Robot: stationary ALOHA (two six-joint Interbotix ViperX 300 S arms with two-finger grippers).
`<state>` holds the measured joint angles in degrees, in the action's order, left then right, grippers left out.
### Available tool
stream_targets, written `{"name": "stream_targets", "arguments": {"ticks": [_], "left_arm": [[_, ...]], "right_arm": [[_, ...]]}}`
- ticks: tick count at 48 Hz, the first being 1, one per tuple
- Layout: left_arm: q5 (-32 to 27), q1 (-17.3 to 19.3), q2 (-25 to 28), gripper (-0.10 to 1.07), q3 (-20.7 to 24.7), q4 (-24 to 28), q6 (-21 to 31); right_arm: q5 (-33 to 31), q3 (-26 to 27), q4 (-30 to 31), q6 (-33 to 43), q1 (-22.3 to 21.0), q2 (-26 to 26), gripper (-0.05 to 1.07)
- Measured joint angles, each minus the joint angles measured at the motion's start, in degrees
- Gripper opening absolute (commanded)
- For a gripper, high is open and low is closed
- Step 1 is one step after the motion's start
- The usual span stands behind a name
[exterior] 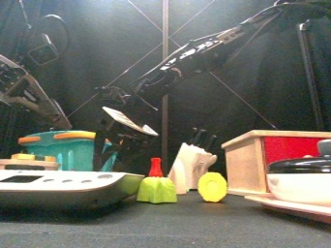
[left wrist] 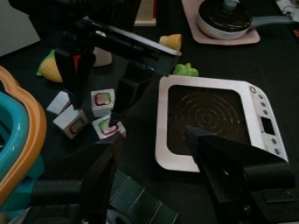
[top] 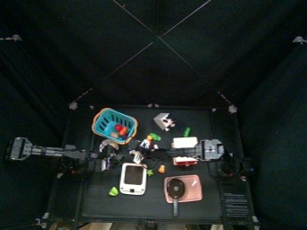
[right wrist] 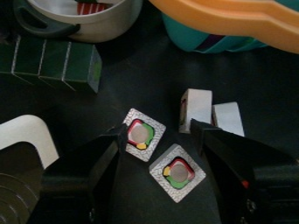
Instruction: Grab green sushi roll
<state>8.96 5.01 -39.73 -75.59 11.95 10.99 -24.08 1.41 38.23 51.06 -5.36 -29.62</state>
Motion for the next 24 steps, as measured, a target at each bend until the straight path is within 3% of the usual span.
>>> {"name": "stream_targets", "arguments": {"ticks": [7,15,24], "left_arm": [[0.0,0.0,0.0,0.93,0.0,0.0,0.0],[0.0,-0.09,0.0,0.93,1.49,0.0,0.0],[-2.64,-3.34,-0.18,0.93,5.8,-1.67,0.44]], "right_arm": [[-0.09,0.0,0.0,0.0,0.35,0.53,0.91],[-0.09,-1.05,0.35,0.0,1.23,4.83,0.91],[-0.09,-4.66,0.44,0.44,2.64,9.14,0.91]]}}
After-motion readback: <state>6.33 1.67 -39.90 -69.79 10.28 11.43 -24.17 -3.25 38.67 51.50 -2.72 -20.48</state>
